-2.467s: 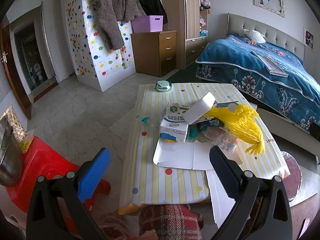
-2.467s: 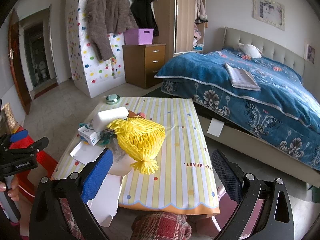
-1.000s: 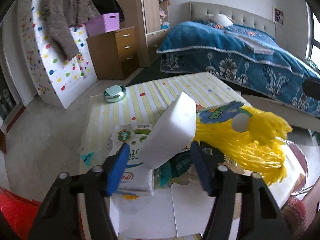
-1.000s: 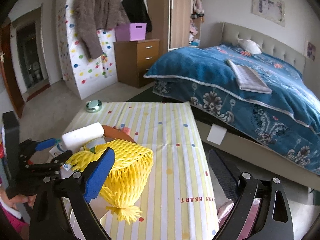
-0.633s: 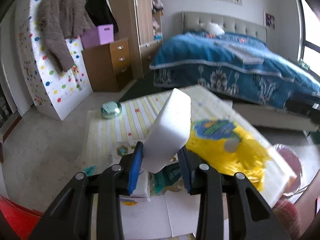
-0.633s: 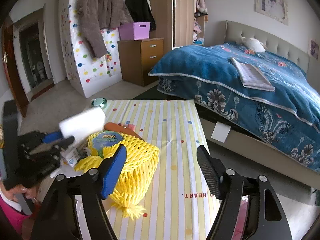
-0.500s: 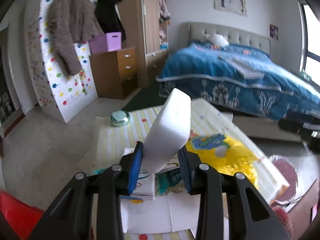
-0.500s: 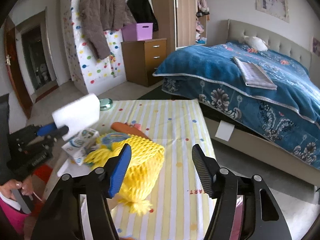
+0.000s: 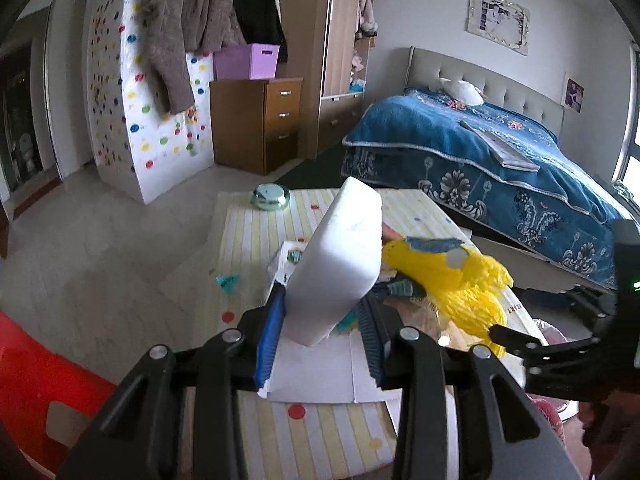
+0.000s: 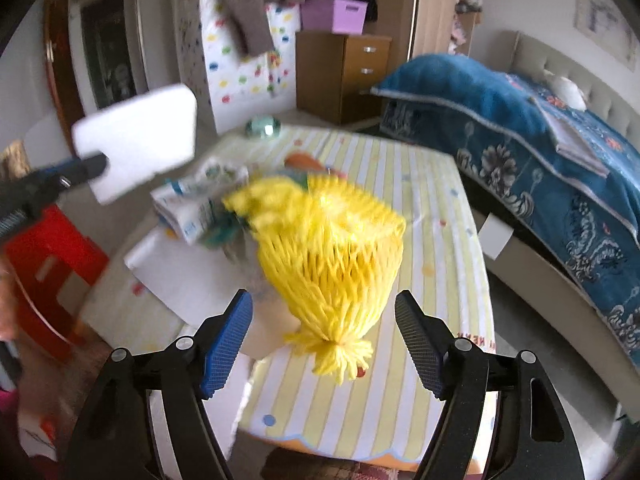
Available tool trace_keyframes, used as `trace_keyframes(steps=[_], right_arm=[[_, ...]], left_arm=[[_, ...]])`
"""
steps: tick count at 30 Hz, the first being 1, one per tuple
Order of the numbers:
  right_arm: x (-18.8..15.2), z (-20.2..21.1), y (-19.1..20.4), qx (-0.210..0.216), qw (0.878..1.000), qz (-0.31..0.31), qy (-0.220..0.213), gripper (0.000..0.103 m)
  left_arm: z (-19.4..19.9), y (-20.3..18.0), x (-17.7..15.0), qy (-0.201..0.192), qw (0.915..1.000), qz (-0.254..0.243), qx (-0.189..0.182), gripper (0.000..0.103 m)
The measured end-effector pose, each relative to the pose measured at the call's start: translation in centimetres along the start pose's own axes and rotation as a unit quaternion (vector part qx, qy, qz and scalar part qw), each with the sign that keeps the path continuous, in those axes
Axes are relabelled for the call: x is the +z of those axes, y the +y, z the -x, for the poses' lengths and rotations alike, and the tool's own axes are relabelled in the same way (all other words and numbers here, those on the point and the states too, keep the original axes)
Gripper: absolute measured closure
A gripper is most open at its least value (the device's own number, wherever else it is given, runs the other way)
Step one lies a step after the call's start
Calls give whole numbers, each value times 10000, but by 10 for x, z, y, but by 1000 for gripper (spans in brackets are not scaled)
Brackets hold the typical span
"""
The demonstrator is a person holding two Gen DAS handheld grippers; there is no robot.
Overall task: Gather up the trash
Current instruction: 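Carry the sponge and yellow net with both tools to the pink wastebasket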
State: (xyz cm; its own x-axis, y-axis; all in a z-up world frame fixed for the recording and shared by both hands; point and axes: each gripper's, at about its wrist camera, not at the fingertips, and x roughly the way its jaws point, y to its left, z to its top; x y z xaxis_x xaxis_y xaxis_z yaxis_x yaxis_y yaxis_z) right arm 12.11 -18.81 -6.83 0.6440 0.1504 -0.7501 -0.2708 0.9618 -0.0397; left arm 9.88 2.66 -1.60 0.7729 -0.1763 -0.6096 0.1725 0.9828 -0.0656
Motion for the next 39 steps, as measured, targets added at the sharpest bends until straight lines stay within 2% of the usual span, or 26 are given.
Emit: trace_keyframes(steps=[4,7,8,10,11,13,15,21,25,31,39], right_arm=[[0,-20,-7,-1,9999,-91,96,29],[-1,-30,-16,245,9993,-246,142,32],[-2,-30,-16,317,9990,-280,121,36],[-4,-31,-17,408,9985,-335,164,62],[-4,-31,-17,403,9985,-349,158,65],[-4,-28,-17,402,9986,-327,127,81],[-3,-23,-18,330,9990,-315,37,90],[4,8,-29,-68,9985,-355,-420,92],[0,42,-46,-364,9960,-521,-635,92],[-29,86,-77,-670,9909,-881,-770,92],[-94,137,-138,-1543,9722,-1643,-628,91]], left_arm=[[-4,0,-5,29,10000,7,-10,68],[-9,-5,-7,63,10000,-46,-1,68],[-10,-6,-8,72,10000,-56,0,68],[-11,-8,-10,94,9999,-74,-3,68],[-10,-9,-11,104,9999,-78,-5,68],[-9,-11,-11,102,9999,-95,-10,68],[-6,-14,-12,77,9999,-126,1,68],[7,-27,-11,-49,9999,-147,32,68],[22,-52,-12,-253,9992,-288,-146,68],[24,-108,-17,-385,9953,-524,-712,68],[13,-204,-27,-265,9829,-970,-1543,68]])
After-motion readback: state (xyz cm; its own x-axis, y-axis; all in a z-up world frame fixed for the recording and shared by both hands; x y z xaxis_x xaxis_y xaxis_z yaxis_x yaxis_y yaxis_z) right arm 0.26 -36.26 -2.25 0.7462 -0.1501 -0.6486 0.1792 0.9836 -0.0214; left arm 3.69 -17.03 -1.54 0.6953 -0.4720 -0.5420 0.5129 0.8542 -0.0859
